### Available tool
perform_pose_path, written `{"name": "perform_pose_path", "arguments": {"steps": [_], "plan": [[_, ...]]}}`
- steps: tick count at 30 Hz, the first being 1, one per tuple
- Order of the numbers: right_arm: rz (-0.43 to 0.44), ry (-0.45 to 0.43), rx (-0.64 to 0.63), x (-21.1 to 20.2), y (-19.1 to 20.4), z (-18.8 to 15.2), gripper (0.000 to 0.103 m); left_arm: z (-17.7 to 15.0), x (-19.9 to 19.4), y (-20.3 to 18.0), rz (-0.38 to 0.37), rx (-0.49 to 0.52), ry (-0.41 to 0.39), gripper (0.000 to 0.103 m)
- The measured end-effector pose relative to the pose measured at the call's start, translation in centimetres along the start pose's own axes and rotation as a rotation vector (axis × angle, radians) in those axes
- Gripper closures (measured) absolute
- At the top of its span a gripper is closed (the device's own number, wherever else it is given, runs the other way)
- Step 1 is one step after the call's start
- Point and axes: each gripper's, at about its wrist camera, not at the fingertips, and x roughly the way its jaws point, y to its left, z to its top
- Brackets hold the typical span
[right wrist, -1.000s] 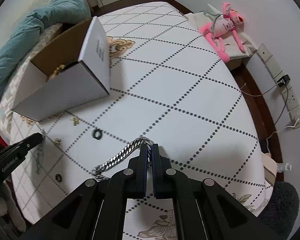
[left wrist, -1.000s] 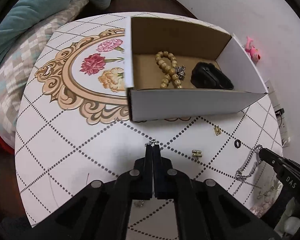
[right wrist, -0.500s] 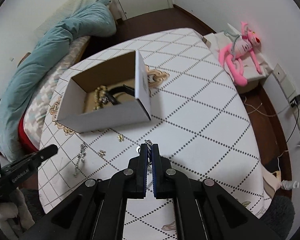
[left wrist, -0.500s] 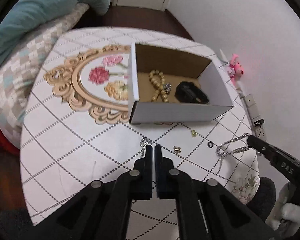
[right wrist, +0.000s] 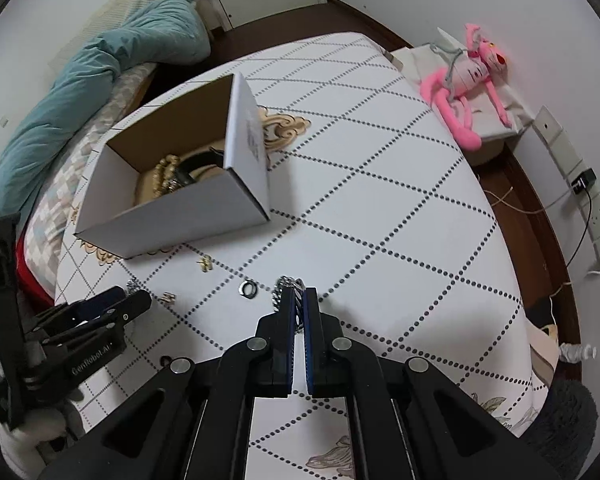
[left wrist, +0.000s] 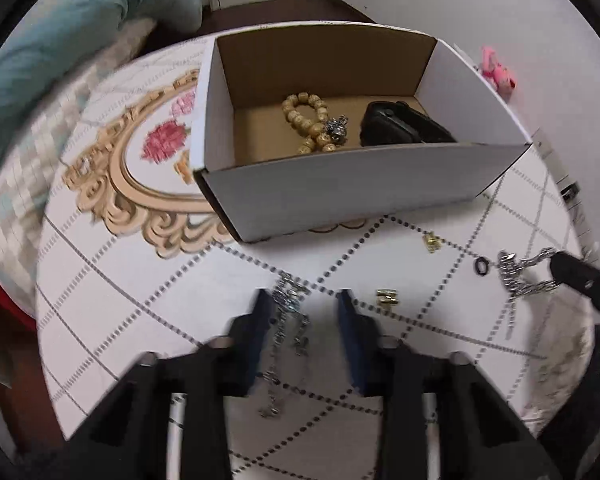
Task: Organize jewelry
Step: 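Lift both silver chains and carry them toward the white box, then lower both chains into the box and open both grippers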
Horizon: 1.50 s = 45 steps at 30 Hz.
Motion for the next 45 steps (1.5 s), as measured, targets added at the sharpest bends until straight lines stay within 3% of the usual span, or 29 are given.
{"name": "perform_pose_path", "arguments": {"steps": [1,10,19,27,32,37,45], "plan": [[0.001,0.001,0.002,0.0,0.0,0.0,0.099,0.1,0.0,0.2,-0.014,-0.004,0.002,0.098],[0.081,-0.045,-0.038,-1.8,1.3,0.4,0.099,-0.7,-1.0,2.6,-0.126,-0.118,0.001,0.1],[0.147,-0.096,-0.069,-4.9,2.6,1.4,0.099,-1.6,-6.7,4.7,-0.227,-0.211,-0.091,0.1],[0.227,-0.169,-0.087,-9.1,4.1,4.5,0.099,3.3,-13.0,5.3,-0.321,-0.23,-0.227,0.1],[0.244,-0.208,-0.136,-10.7,6.2,8.2,0.099,7.8,-14.9,4.8,-0.314,-0.189,-0.29,0.1],[0.198,-0.195,-0.204,-8.8,8.5,11.9,0.099,11.2,-12.5,5.6,-0.294,-0.194,-0.249,0.1],[0.104,-0.109,-0.296,-2.9,11.0,15.7,0.099,13.3,-6.3,6.7,-0.227,-0.217,-0.122,0.099]]}}
